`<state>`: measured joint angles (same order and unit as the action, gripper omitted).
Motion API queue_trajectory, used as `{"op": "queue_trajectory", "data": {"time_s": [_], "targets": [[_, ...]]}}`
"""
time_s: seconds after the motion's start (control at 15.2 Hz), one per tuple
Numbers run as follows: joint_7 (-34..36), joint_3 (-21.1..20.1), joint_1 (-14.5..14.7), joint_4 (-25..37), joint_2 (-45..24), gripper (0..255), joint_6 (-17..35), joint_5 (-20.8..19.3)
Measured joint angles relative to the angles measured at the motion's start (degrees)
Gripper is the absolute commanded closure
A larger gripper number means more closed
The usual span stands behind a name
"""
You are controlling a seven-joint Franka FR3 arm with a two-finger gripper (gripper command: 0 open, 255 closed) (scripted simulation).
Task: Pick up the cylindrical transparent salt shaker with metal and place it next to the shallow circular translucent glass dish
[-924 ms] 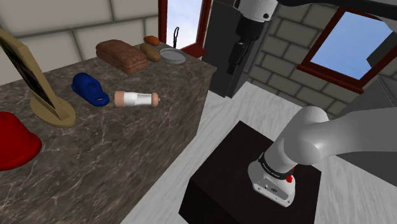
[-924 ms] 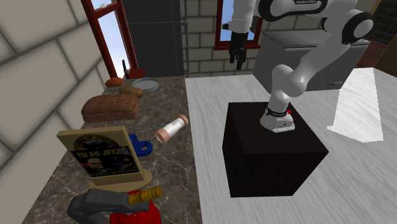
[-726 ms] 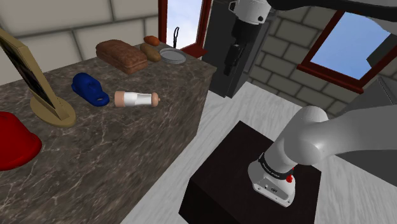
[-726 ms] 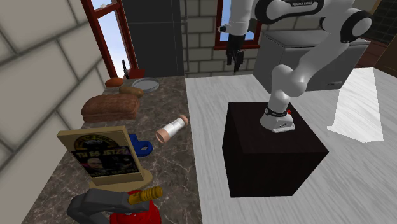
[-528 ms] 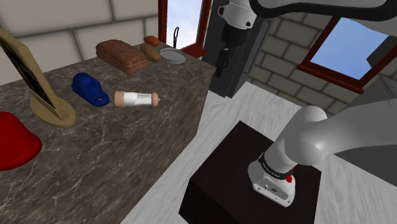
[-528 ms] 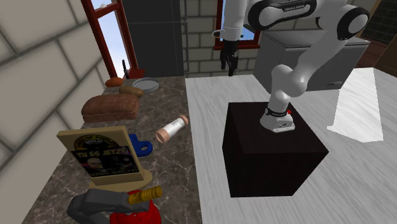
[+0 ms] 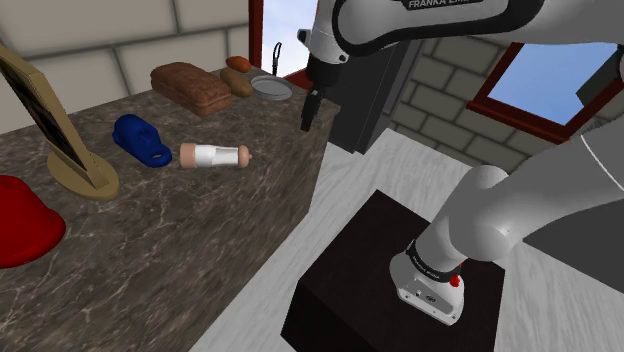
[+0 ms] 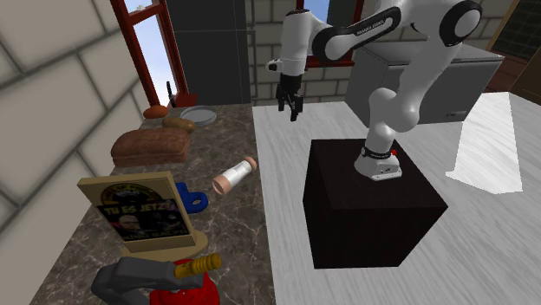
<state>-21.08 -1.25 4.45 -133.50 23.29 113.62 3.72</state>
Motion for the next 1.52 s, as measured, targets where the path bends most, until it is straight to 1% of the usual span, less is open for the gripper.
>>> {"op": "queue_trajectory", "data": {"time_s": [0.46,0.73,0.79,0.86,0.99,1.06,1.32,1.52], "targets": [[-6.9,-0.64,2.34,5.65,-13.46,0,9.51,0.68],[-10.58,-1.46,3.48,10.08,-21.96,0,14.54,0.97],[-11.06,-1.88,3.92,11.11,-23.45,0,15.23,0.97],[-12.25,-1.94,3.98,13.44,-25.67,0,15.34,0.96],[-13.62,-2.61,4.63,15.81,-29.4,0,17.19,0.85],[-14.1,-2.99,5.01,18.22,-31.67,0,17.3,0.64],[-17.14,-4.07,5.88,24.48,-39.1,0,19.34,0.08],[-17.61,-4.32,6.23,25.82,-41.89,0,20.97,-0.18]]}}
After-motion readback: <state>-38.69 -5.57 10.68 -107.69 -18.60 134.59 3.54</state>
